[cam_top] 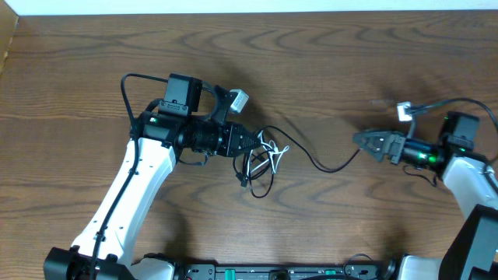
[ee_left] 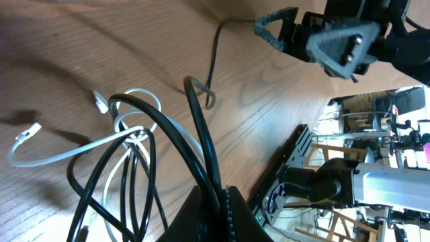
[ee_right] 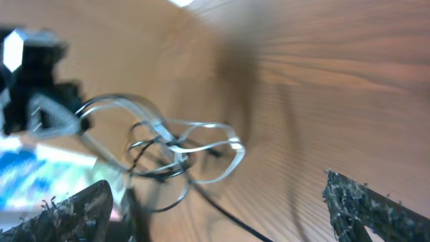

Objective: Untangle cables

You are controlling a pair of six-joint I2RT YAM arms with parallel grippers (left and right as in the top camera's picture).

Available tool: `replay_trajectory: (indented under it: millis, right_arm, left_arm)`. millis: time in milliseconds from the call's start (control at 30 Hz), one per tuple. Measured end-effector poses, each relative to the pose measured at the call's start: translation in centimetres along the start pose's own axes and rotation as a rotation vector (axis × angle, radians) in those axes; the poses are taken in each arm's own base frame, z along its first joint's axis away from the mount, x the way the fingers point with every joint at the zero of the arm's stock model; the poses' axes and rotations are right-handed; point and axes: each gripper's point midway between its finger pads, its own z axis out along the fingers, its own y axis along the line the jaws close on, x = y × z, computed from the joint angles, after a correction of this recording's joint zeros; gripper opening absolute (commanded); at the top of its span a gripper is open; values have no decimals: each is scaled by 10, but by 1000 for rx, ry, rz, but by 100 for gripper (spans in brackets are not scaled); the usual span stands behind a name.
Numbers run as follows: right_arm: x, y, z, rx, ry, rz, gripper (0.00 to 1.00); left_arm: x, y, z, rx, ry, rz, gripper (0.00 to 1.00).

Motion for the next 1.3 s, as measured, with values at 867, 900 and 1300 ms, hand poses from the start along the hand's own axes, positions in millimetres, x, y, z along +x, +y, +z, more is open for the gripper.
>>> replay_trajectory:
  millis: [867,900,1300]
  right_arm:
    - [13,-4,40,101,108,-13,87]
    - [13,-6,39,118,109,5,88]
    - [86,10,57,161,372,181,78]
  left_arm:
    - [90,-75,37,289,286,727,7]
    - [92,-75,38,285,293,746,7]
    - [89,-66,43,233,298,845,7]
